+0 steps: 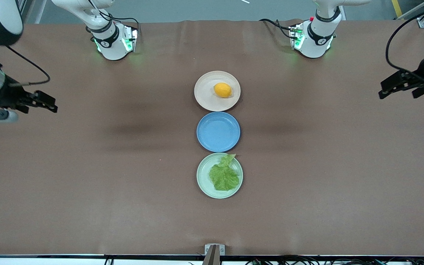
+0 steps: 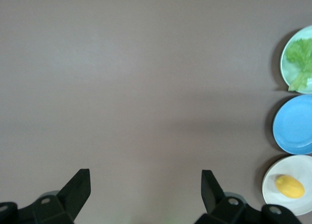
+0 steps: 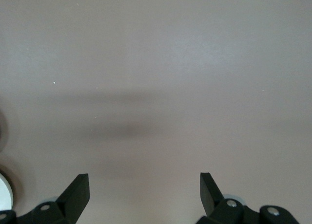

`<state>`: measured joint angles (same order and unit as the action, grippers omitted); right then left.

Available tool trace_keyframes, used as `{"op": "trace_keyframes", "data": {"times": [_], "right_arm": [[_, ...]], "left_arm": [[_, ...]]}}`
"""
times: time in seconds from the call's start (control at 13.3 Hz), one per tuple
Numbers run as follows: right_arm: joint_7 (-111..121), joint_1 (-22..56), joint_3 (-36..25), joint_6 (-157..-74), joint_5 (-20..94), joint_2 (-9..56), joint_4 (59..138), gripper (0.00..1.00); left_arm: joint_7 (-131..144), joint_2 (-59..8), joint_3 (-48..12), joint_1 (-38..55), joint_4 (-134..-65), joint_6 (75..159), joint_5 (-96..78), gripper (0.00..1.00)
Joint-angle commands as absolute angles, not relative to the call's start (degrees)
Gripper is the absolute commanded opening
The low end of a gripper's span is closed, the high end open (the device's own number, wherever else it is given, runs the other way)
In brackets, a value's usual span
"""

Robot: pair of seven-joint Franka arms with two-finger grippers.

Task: Pick lemon and lettuce from plates
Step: 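Move both grippers out from the rest pose toward the plates, then lower the left gripper onto the lettuce while the right gripper approaches the lemon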

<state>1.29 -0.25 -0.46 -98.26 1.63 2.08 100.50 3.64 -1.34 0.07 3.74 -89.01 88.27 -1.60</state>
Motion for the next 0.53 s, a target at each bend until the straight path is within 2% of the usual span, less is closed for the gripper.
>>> {"op": "trace_keyframes", "data": {"times": [0.0, 0.15, 0.45], "right_arm": [[1.49, 1.31, -0.18, -97.12, 2.11, 7.03, 96.24, 1.00], [-2.17, 5.42, 0.35, -95.36, 3.42, 6.68, 97.12, 1.00], [-42.54, 15.44, 1.67, -95.45, 5.27, 6.33, 97.73, 1.00]], "left_arm": [[5.45, -7.19, -1.66, 7.63, -87.63, 88.33, -2.29, 1.00], [8.33, -12.02, -2.63, 11.06, -87.54, 91.30, -2.81, 1.00], [28.59, -20.99, -2.55, 20.45, -87.36, 105.51, -4.40, 1.00]]}}
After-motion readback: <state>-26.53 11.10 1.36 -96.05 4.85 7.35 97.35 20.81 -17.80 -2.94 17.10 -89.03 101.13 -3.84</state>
